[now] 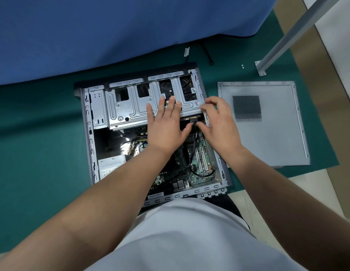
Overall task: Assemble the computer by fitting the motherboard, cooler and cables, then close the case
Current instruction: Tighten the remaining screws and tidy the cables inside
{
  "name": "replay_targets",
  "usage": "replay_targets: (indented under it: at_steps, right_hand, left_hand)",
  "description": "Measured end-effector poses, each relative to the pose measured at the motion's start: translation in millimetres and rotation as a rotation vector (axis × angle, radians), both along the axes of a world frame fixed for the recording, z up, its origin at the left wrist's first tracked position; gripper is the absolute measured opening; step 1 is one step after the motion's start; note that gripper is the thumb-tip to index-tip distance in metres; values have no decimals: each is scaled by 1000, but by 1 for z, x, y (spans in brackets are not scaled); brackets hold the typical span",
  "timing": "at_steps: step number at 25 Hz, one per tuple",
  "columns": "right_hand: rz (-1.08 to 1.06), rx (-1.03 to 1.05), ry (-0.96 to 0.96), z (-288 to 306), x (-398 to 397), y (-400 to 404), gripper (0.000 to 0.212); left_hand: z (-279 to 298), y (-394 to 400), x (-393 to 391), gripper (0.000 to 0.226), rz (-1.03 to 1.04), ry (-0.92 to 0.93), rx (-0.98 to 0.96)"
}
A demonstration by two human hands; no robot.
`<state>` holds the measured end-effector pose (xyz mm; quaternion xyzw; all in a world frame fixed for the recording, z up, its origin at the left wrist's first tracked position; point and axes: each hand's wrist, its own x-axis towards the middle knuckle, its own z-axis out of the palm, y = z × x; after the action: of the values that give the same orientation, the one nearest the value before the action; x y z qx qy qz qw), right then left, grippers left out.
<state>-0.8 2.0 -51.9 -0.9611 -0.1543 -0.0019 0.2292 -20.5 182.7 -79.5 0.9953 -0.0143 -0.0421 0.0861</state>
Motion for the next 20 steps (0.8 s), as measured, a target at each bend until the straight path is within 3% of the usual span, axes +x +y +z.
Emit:
replay_targets:
  at_steps: [5,20]
  right_hand:
    - [-33,1,81,2,4,2,59]
    - [23,-110,32,4,-1,2,35]
  left_hand:
    - [-2,-2,1,79,15,-36,-6]
    - [-5,-2,1,76,30,-66,-47]
